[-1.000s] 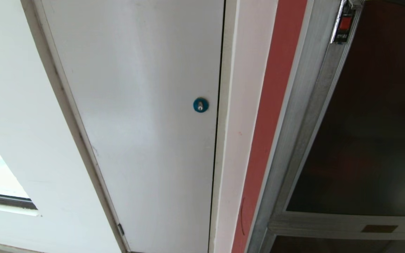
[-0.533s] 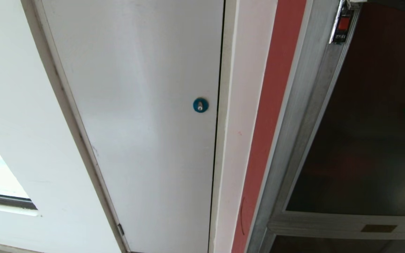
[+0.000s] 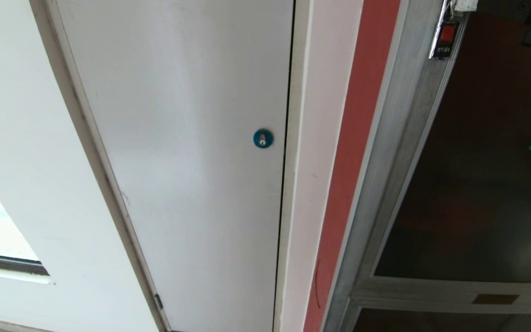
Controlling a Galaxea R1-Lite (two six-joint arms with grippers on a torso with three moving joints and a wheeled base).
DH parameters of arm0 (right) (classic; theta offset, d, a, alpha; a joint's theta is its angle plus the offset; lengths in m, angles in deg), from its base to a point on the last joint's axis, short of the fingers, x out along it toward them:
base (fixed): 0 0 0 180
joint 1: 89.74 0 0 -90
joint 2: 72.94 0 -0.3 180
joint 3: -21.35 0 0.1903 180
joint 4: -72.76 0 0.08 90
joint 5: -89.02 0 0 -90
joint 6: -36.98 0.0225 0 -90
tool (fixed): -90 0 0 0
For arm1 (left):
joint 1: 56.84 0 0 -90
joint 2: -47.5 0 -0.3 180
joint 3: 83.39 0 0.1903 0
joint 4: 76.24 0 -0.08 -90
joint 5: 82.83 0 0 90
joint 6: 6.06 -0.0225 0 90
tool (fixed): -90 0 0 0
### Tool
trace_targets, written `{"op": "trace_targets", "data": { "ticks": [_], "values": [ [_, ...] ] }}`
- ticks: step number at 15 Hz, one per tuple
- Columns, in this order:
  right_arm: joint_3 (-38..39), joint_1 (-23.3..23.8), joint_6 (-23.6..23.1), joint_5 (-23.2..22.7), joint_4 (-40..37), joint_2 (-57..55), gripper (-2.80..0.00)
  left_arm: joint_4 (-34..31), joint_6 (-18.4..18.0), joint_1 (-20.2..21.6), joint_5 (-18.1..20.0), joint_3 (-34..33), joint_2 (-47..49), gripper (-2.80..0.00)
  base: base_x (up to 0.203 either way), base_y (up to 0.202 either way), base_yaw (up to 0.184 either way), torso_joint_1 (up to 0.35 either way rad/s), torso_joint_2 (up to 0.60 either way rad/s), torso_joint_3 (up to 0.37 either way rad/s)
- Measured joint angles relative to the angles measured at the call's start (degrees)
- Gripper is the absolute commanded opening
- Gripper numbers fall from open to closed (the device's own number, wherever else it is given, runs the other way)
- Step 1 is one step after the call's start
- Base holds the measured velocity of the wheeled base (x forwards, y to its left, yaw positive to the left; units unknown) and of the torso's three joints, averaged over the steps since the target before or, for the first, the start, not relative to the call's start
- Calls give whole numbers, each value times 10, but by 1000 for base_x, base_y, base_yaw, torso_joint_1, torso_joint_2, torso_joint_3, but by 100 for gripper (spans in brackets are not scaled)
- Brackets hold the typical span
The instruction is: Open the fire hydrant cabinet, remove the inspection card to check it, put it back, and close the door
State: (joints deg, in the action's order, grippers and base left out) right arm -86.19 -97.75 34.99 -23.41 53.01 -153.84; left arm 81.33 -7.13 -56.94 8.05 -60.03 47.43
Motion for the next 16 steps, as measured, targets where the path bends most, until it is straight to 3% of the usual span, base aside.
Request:
{"op": "trace_targets", "data": {
  "ticks": [16],
  "values": [
    [-10,4,-2,10,-7,-8,-280,0,0,0,0,0,0,-280,0,0,0,0,0,0]
  ]
}}
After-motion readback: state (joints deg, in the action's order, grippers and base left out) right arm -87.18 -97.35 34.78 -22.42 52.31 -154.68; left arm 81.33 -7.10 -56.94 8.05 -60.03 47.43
